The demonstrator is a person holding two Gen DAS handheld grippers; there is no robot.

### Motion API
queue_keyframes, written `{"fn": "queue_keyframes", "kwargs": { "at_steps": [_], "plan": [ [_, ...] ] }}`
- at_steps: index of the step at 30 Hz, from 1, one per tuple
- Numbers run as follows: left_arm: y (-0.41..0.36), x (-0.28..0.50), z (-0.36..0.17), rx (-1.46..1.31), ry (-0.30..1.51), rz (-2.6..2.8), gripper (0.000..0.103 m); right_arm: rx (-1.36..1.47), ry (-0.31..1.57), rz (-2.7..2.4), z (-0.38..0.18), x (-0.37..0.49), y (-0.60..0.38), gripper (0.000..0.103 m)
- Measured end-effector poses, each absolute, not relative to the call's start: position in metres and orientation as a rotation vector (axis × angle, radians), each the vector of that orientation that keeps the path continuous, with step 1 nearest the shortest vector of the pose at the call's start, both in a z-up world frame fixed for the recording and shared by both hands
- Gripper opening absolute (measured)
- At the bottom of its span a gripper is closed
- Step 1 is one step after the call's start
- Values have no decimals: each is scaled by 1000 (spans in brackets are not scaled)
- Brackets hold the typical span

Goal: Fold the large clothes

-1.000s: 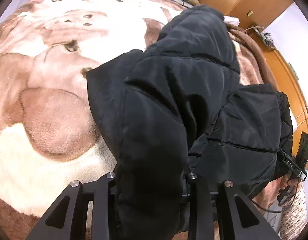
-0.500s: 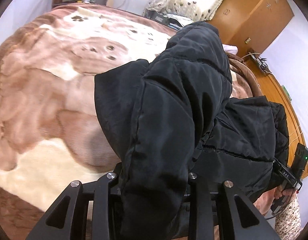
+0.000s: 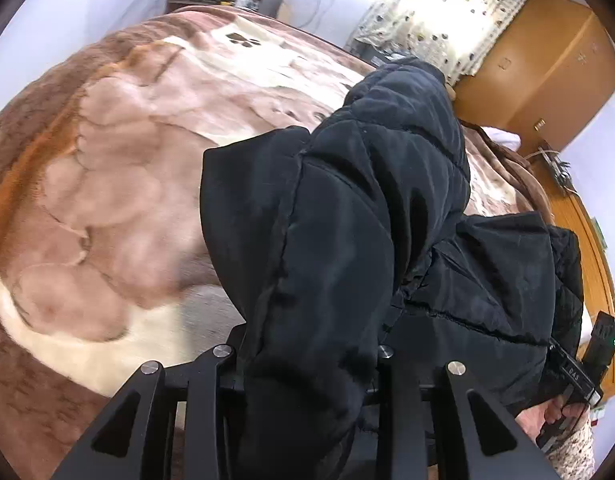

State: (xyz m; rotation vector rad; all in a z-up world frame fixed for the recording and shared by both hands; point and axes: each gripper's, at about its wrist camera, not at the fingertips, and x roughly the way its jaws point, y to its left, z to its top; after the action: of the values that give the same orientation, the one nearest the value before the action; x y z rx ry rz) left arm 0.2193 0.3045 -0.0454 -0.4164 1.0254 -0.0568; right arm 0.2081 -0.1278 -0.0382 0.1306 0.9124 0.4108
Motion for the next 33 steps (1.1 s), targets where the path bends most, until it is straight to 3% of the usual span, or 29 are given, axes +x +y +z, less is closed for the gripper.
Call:
{"fn": "queue_keyframes", "kwargs": {
  "at_steps": [14,25,33],
  "plan": [
    [341,232,-98,-434,1059,25,34,148,982,375,-85,229,-111,30],
    [340,243,-118,-372,1106,72,49,162,1017,347,-108,235,-124,36],
    [342,240,-121,-410,1081,87,60,189,1045,332,-118,233,-128,48]
  ]
}}
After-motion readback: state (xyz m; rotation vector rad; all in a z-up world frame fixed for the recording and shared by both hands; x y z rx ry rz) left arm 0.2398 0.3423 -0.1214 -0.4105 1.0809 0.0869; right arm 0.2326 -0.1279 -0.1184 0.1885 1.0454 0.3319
